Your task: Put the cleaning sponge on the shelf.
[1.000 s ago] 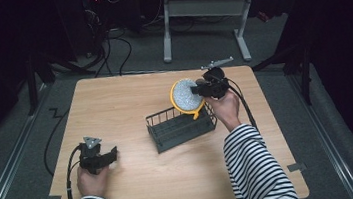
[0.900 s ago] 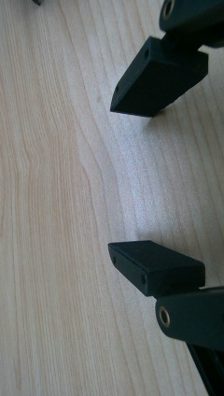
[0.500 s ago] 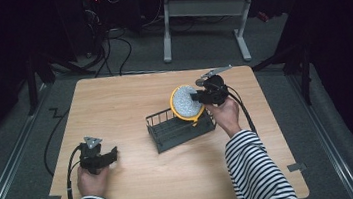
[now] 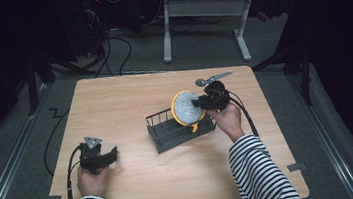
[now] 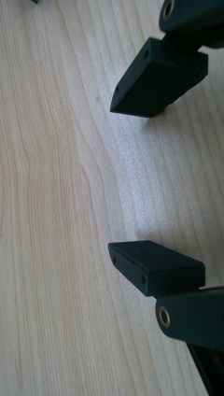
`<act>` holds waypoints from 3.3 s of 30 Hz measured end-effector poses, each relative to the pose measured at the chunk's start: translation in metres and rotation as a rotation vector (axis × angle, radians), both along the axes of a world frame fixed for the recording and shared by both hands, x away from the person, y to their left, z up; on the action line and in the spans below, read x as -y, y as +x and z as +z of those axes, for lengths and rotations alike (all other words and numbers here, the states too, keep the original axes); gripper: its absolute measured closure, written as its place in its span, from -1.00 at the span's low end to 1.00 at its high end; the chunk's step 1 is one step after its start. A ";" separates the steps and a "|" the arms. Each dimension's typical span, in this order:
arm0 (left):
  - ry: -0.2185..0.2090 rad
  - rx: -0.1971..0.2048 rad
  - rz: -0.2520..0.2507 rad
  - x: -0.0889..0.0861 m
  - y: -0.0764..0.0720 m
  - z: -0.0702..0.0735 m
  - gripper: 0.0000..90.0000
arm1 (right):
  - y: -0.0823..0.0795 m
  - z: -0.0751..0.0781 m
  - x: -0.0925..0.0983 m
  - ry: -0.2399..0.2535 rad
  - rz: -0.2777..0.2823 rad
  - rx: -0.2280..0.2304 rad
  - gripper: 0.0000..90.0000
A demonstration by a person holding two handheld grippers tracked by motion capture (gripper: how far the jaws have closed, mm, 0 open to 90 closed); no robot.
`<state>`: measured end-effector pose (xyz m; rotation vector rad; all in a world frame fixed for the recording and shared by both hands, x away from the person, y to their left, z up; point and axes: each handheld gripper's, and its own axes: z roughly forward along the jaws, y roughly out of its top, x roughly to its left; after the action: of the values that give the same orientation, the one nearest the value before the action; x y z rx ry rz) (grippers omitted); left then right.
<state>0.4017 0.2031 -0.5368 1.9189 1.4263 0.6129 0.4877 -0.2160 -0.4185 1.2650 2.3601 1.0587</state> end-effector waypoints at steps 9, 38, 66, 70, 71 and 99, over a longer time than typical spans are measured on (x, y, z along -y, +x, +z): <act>0.001 0.000 -0.001 0.000 0.000 0.000 -0.38 | -0.004 -0.010 0.002 -0.016 0.013 -0.027 0.65; 0.001 0.000 0.000 0.000 0.000 0.000 -0.38 | -0.039 0.006 0.055 0.045 -0.127 0.022 0.22; 0.002 -0.001 0.001 0.000 0.000 0.000 -0.38 | -0.105 -0.017 0.131 0.130 -0.266 0.079 0.18; 0.002 -0.001 0.001 0.000 0.000 0.000 -0.38 | -0.114 -0.022 0.138 0.137 -0.281 0.084 0.13; 0.002 -0.001 0.001 0.000 0.000 0.000 -0.38 | -0.114 -0.022 0.138 0.137 -0.281 0.084 0.13; 0.003 -0.001 0.002 0.000 0.000 0.000 -0.38 | -0.144 -0.076 0.139 0.148 -0.296 0.078 -0.04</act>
<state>0.4017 0.2027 -0.5367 1.9206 1.4284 0.6149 0.3441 -0.3554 -0.4945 1.5374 1.9892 1.1764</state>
